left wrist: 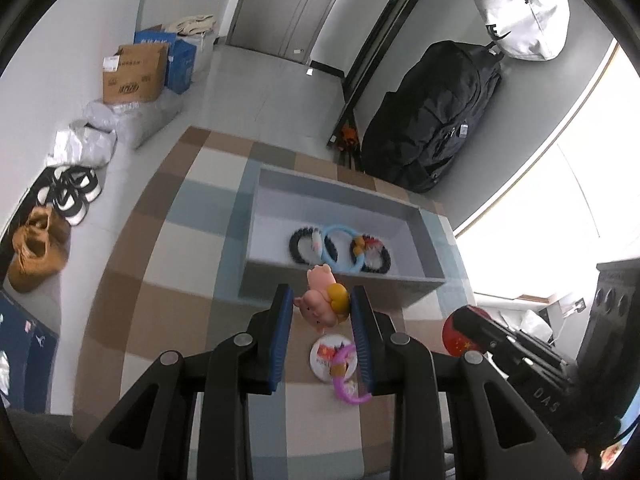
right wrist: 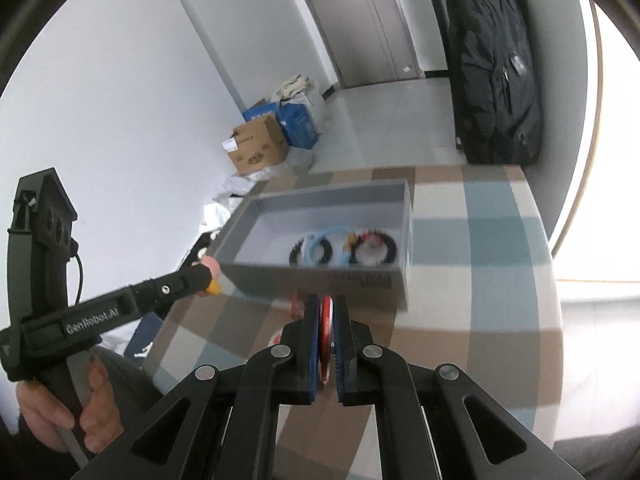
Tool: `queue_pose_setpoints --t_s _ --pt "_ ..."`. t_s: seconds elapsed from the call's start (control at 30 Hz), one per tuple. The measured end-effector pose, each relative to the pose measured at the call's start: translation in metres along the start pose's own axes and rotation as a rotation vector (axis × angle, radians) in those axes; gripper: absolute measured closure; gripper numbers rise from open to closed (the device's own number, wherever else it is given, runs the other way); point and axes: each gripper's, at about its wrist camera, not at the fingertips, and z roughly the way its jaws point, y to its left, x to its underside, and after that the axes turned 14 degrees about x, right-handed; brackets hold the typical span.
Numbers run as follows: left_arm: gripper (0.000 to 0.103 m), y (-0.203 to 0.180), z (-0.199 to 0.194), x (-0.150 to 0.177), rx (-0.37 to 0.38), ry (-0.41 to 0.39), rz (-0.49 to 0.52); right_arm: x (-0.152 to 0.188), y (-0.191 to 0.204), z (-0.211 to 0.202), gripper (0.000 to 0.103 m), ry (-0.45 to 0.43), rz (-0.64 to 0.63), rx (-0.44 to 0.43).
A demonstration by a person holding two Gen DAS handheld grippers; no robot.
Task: Organize jewelry
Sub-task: 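Carry the pig and red rattle over the gray box and open both grippers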
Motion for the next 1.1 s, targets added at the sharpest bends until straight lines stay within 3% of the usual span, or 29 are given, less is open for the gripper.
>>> queue_pose_setpoints --t_s 0.6,0.93,1.1 --pt "0.079 -0.007 0.034 -0.057 -0.005 0.004 0.054 -0.083 0.005 0.038 0.098 -0.056 -0.048 -0.073" --pt "0.079 0.005 0.063 -0.05 0.003 0.054 0.053 -0.072 -0.004 0.078 0.098 0.008 -0.011 -0.121" --pt "0.079 0.007 0.065 -0.054 0.016 0.062 0.045 -0.075 -0.005 0.079 0.098 0.006 -0.011 -0.136"
